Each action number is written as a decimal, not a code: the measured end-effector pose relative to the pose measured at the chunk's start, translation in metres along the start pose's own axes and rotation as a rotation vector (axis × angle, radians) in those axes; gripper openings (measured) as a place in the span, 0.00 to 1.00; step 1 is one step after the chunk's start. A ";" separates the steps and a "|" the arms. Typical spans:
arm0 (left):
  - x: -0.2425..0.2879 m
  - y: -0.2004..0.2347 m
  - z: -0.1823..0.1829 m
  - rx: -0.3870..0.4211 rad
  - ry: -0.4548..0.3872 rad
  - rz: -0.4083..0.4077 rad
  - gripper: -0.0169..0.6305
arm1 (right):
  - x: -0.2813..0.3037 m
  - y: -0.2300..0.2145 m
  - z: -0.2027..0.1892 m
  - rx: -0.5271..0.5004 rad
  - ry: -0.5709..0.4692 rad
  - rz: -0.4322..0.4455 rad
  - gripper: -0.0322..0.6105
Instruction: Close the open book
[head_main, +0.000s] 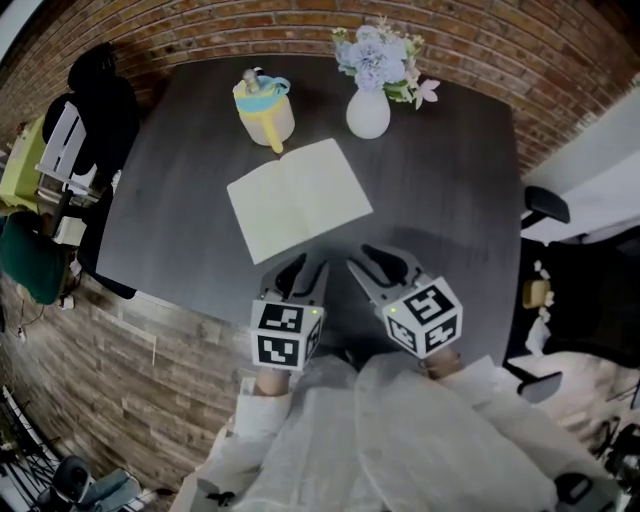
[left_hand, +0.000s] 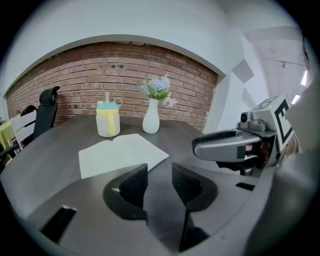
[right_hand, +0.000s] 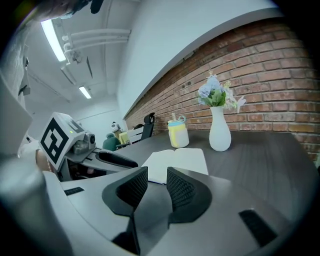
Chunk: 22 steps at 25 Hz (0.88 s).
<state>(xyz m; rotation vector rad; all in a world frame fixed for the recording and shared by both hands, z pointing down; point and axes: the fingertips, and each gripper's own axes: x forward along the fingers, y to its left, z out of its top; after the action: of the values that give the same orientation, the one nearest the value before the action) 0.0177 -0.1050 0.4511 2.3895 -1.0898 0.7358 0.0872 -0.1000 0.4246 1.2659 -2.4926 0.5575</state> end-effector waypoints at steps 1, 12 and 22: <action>0.003 0.003 0.000 0.005 0.006 -0.006 0.23 | 0.003 -0.002 0.000 0.006 0.003 -0.008 0.23; 0.040 0.028 0.005 0.130 0.061 -0.052 0.25 | 0.030 -0.023 0.000 0.079 0.018 -0.087 0.23; 0.072 0.036 0.007 0.190 0.119 -0.097 0.28 | 0.044 -0.041 -0.011 0.131 0.056 -0.132 0.23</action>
<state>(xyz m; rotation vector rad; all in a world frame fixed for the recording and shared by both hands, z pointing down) 0.0316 -0.1709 0.4952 2.4980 -0.8843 0.9726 0.0965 -0.1482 0.4612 1.4297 -2.3395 0.7230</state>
